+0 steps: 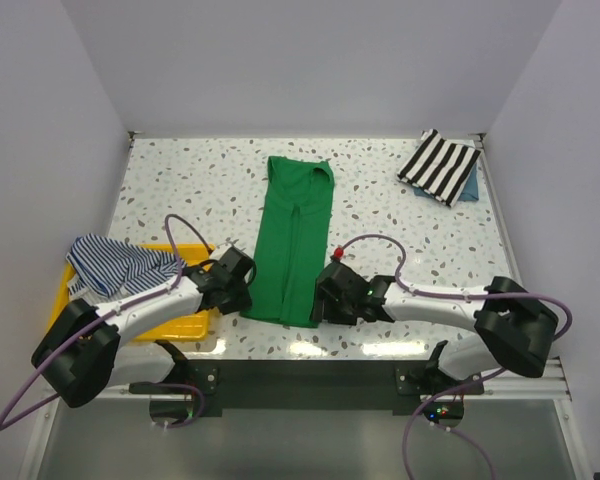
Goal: Fold and stack the tank tops
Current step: Fold the tank top
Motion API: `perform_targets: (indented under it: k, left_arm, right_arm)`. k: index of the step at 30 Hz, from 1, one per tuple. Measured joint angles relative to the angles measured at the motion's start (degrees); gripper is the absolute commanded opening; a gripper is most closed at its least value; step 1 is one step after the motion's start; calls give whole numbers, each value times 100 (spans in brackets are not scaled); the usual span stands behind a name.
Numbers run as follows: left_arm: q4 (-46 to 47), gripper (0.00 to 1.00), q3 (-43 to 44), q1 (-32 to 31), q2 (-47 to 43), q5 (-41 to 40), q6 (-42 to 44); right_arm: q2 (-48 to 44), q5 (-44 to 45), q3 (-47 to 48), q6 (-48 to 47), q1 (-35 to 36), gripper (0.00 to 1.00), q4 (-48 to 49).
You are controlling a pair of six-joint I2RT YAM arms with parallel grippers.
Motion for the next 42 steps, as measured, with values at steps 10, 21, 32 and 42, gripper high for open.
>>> perform_targets:
  k: [10, 21, 32, 42]
  left_arm:
    - [291, 18, -144, -87, -31, 92, 4]
    - [420, 0, -212, -575, -98, 192, -46]
    - [-254, 0, -323, -1746, -494, 402, -603]
    - [-1021, 0, 450, -1740, -173, 210, -581]
  right_arm:
    - [284, 48, 76, 98, 214, 49, 225]
    - [501, 245, 258, 11, 474, 10, -52]
    - [-284, 634, 184, -79, 1176, 9, -1558]
    - [-284, 1215, 992, -181, 1276, 14, -2376]
